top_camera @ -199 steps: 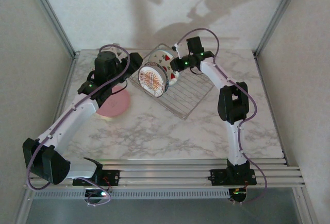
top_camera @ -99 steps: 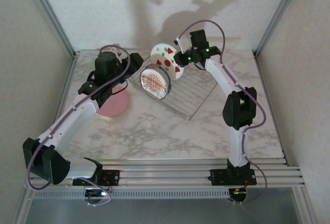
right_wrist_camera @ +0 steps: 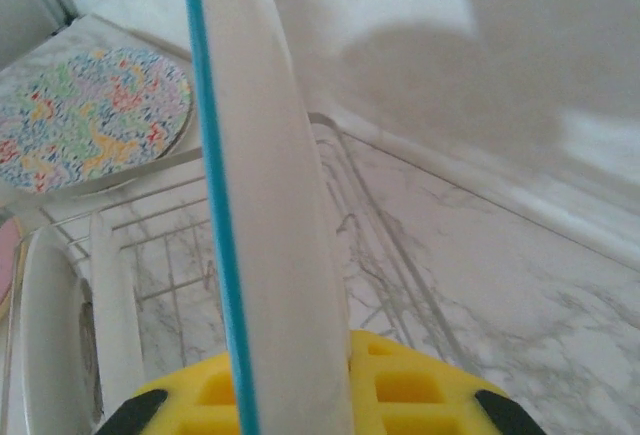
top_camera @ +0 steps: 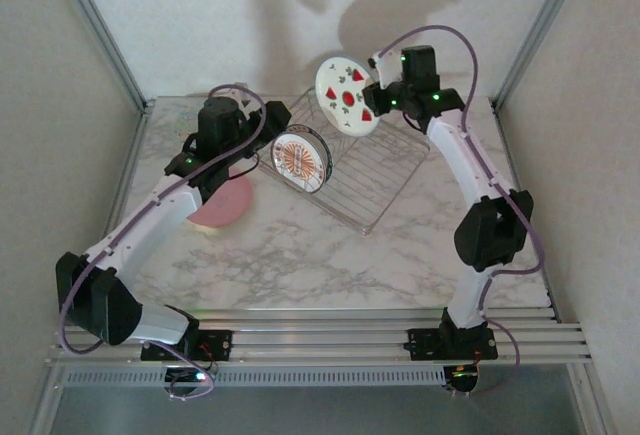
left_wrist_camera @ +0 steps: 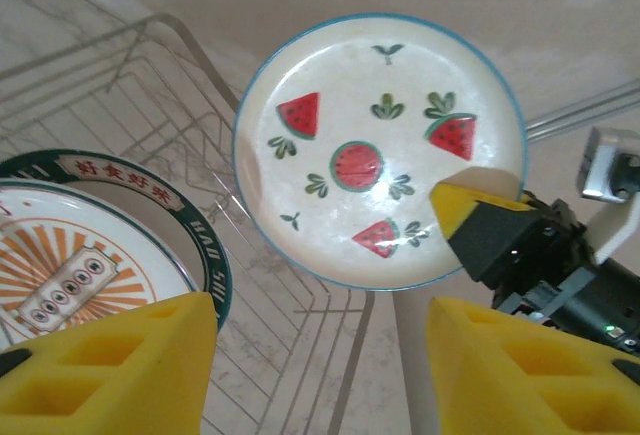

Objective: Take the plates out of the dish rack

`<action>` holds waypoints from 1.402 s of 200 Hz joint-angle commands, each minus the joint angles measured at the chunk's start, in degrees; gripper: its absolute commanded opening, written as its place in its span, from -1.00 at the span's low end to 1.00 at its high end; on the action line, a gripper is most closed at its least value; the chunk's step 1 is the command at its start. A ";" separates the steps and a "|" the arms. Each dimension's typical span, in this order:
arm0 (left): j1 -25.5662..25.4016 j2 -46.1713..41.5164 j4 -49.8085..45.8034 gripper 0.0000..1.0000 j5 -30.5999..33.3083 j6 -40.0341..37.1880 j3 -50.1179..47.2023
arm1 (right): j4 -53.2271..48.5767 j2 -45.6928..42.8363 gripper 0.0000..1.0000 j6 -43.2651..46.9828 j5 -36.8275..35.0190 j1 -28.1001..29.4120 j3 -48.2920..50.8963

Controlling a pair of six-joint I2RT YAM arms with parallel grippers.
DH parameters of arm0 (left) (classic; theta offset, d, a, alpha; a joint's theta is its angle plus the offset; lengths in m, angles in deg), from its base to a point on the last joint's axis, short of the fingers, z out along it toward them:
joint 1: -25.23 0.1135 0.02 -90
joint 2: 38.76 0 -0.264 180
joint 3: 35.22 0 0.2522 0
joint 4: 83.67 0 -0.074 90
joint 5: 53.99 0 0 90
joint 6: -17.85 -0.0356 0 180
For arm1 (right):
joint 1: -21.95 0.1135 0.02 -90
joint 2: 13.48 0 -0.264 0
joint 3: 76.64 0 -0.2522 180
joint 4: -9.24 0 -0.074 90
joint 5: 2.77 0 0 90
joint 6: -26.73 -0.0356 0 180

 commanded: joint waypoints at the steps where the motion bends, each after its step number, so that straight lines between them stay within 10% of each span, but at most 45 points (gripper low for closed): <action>1: -1.48 2.53 2.98 0.16 -2.47 1.38 3.34 | 8.61 -7.12 -1.00 -6.47 0.54 -1.61 0.55; 118: -6.01 20.23 10.91 0.20 -11.63 9.88 17.58 | 10.27 -17.41 -1.00 -48.70 16.62 -10.57 9.21; 205: -7.25 27.76 11.18 0.12 -15.88 12.50 25.76 | 17.84 -18.06 -1.00 -59.41 25.12 -11.49 15.74; 238: -7.25 28.32 9.61 -0.24 -16.31 12.96 26.37 | 20.80 -17.36 -1.00 -61.68 26.40 -11.47 16.73; 265: -7.17 28.14 9.41 -1.00 -16.26 13.30 26.29 | 21.35 -17.05 -1.00 -61.82 26.92 -11.51 17.20; 280: -7.08 27.98 9.47 -1.00 -16.36 13.65 26.11 | 21.61 -16.96 -1.00 -61.74 26.98 -11.47 17.47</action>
